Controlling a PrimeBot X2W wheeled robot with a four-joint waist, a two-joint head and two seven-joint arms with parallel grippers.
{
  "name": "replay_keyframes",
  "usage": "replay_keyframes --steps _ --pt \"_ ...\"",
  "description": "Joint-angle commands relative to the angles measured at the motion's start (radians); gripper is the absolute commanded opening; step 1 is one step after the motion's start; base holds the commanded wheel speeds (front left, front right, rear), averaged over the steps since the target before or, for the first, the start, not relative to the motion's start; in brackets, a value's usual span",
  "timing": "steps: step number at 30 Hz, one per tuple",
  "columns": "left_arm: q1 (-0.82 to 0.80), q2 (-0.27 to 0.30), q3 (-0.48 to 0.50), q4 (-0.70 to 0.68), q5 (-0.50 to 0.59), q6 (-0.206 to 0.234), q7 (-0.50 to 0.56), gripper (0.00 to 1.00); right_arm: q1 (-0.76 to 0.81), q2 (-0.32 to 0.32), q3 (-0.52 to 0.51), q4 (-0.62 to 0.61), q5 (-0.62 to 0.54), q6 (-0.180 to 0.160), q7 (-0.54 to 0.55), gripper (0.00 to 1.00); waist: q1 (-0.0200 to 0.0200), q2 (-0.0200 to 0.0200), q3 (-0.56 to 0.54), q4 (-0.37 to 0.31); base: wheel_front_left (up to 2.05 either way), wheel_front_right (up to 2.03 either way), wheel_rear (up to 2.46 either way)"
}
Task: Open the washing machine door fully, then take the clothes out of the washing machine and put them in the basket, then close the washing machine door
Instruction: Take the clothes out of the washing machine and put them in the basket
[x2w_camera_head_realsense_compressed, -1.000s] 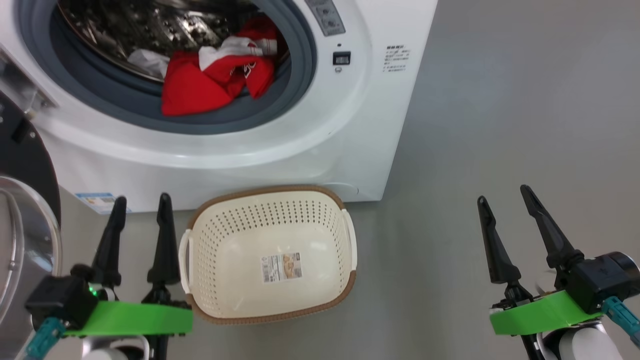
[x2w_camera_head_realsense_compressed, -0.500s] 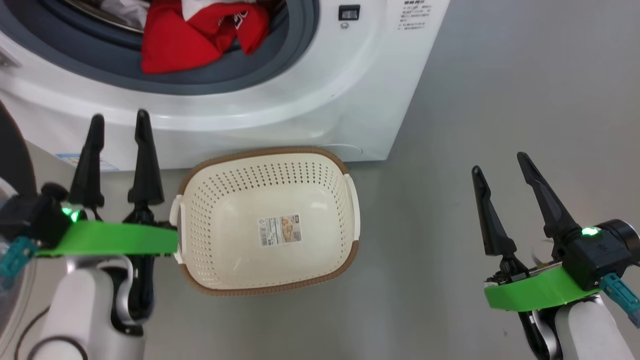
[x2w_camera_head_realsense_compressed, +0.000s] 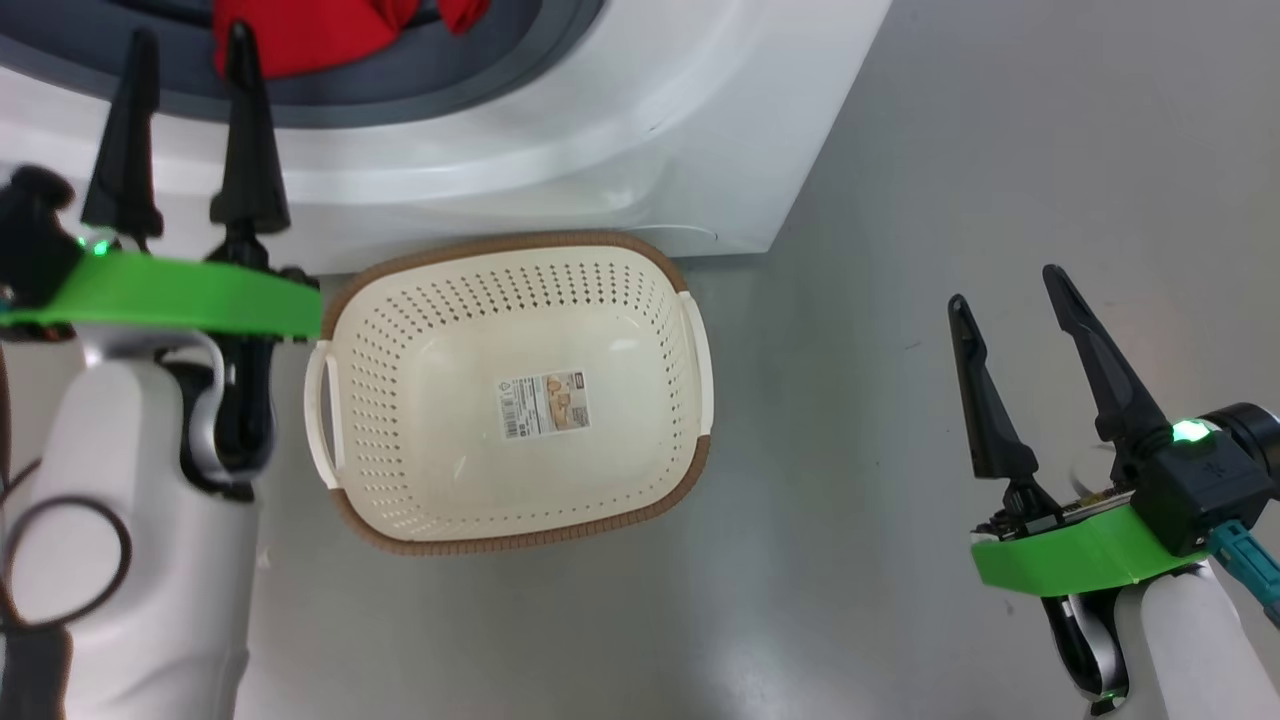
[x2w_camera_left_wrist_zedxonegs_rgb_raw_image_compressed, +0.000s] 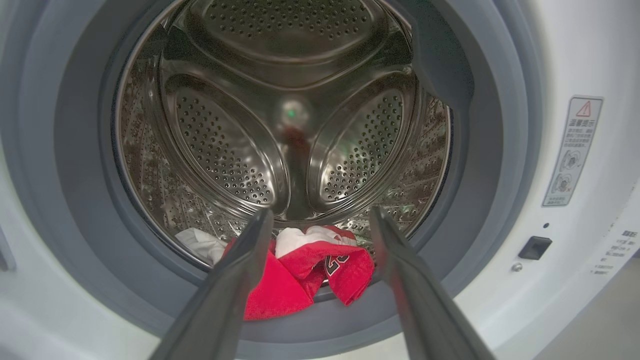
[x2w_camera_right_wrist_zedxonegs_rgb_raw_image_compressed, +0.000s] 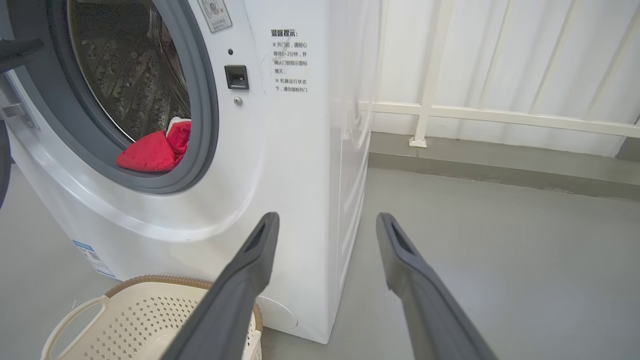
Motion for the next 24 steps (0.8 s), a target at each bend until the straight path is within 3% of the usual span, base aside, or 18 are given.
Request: replay_keyframes --steps 1,16,24 --pt "-0.047 0.045 0.021 0.007 -0.005 -0.008 0.002 1.0 -0.018 -0.002 0.02 -0.029 -0.013 0.006 -0.006 1.0 0.0 0.0 0.02 0.0 0.0 0.0 0.0" --pt "-0.329 0.05 -0.016 0.303 0.004 -0.027 0.009 1.0 -0.052 -0.002 0.012 -0.033 -0.019 0.006 -0.006 1.0 0.0 0.0 0.107 -0.014 0.0 0.0 0.0" --pt "-0.454 0.081 -0.039 0.481 0.018 -0.039 0.011 1.0 -0.062 -0.002 0.001 -0.038 -0.026 0.006 -0.006 1.0 0.0 0.0 0.134 -0.032 0.0 0.0 0.0"
